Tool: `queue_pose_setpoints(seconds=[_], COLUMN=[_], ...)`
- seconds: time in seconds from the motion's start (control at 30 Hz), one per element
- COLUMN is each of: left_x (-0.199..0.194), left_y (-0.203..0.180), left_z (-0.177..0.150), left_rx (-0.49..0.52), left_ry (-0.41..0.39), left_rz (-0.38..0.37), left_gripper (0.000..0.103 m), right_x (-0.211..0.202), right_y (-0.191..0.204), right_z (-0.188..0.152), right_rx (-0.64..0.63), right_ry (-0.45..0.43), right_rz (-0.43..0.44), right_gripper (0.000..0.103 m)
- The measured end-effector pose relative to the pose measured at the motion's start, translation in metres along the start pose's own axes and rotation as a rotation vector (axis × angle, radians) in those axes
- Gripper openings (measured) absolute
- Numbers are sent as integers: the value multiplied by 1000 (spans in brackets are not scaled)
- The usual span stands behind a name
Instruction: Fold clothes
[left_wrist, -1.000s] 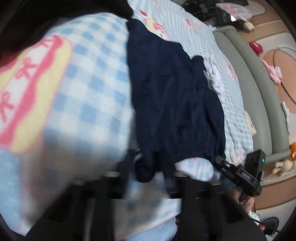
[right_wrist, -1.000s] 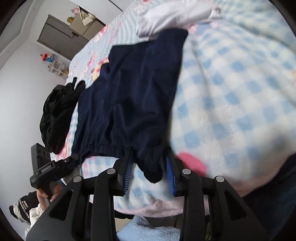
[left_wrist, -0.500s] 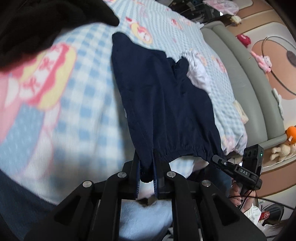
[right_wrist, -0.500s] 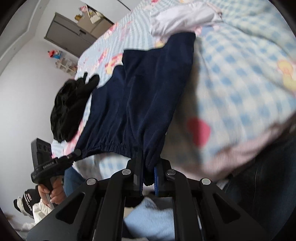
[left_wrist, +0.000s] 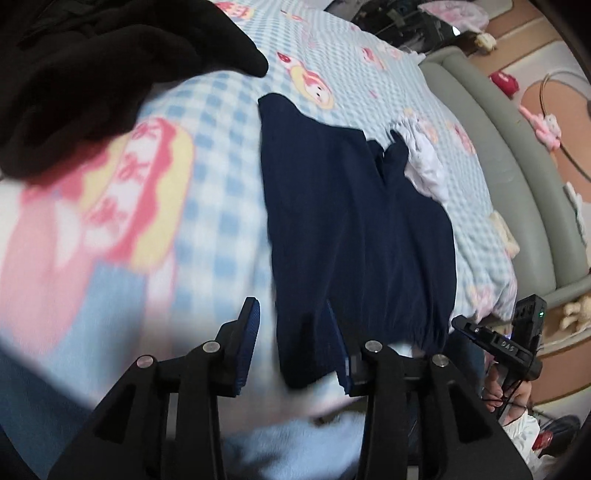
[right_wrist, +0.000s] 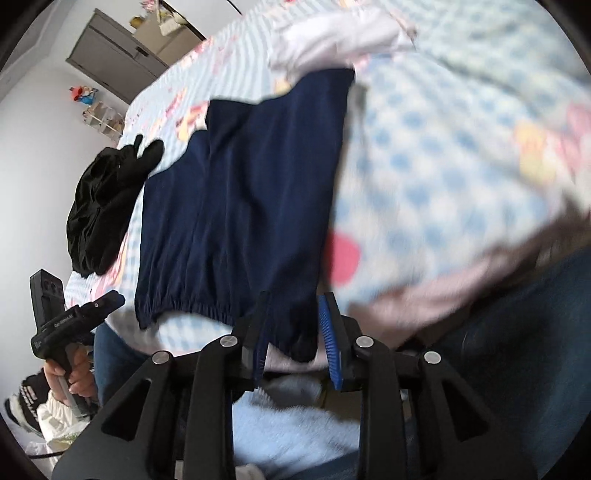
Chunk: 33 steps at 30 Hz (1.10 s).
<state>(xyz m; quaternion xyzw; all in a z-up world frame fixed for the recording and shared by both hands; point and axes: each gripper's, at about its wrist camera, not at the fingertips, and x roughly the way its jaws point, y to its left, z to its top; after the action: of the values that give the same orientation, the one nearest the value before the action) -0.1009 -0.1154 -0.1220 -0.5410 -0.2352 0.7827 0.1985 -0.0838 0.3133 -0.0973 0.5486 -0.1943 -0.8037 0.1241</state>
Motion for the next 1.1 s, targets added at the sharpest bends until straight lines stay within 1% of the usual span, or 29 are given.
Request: queue_pose_setpoints(seconds=[0.03,0.07,0.13,0.23,0.27,0.3,0.33,0.37,0.4,0.43,0.5,0.63,0.67,0.7,0.73,0.77,0.87,0.9,0.93,0.97,1.03,1.07,1.1], left_x=[11,22,38,47,50,53,53,53,50,46,38,31,28,25,21,18,1,-4,-6,2,20,30,41], left_y=[7,14,22,23,19,15,11,8,7,11,19,24,25,25,17,5,-29,-41,-52,-63,-69,-70,-71], left_z=[11,22,38,51,52,52,52,52,51,50,49,45,45,45,45,41,21,14,8,2,-10,-13,-17], left_rx=[-19,-52,-98,-117,-105,-87,-72,-56,-44,-43,-51,-82,-92,-98,-90,-65,29,61,97,141,194,192,190], left_ry=[14,46,85,79,76,76,75,72,64,53,38,41,40,35,8,-43,-179,-225,-252,-228,-152,-108,-68], left_rz=[-28,-36,-66,-104,-99,-76,-49,-24,-3,14,42,52,52,55,68,88,147,166,178,169,116,95,84], left_gripper=[38,38,38,40,37,27,16,9,8,8,8,9,10,13,14,14,14,14,14,14,15,18,28], right_x=[4,9,19,32,38,43,48,54,56,53,45,34,34,32,30,25,6,-3,-10,-8,9,20,34], right_y=[-1,-3,-11,-20,-23,-24,-25,-26,-24,-21,-20,-31,-36,-38,-37,-34,-21,-16,-11,-5,12,22,34], right_z=[9,19,40,65,69,71,73,74,75,75,75,79,78,77,76,73,63,57,49,44,38,34,29], right_rx=[-10,-8,15,54,64,69,70,71,57,38,13,23,34,39,36,27,1,5,23,30,18,-1,-32], right_ry=[2,6,18,2,3,7,11,14,11,-1,-35,-68,-66,-65,-62,-76,-173,-229,-289,-295,-225,-185,-138], right_rz=[-16,-20,-8,61,68,69,65,61,44,21,-18,-63,-65,-59,-54,-57,-104,-129,-132,-99,-8,17,22], right_gripper=[27,27,27,28,29,29,25,14,6,6,3,3,4,12,19,27,27,27,27,26,26,26,26])
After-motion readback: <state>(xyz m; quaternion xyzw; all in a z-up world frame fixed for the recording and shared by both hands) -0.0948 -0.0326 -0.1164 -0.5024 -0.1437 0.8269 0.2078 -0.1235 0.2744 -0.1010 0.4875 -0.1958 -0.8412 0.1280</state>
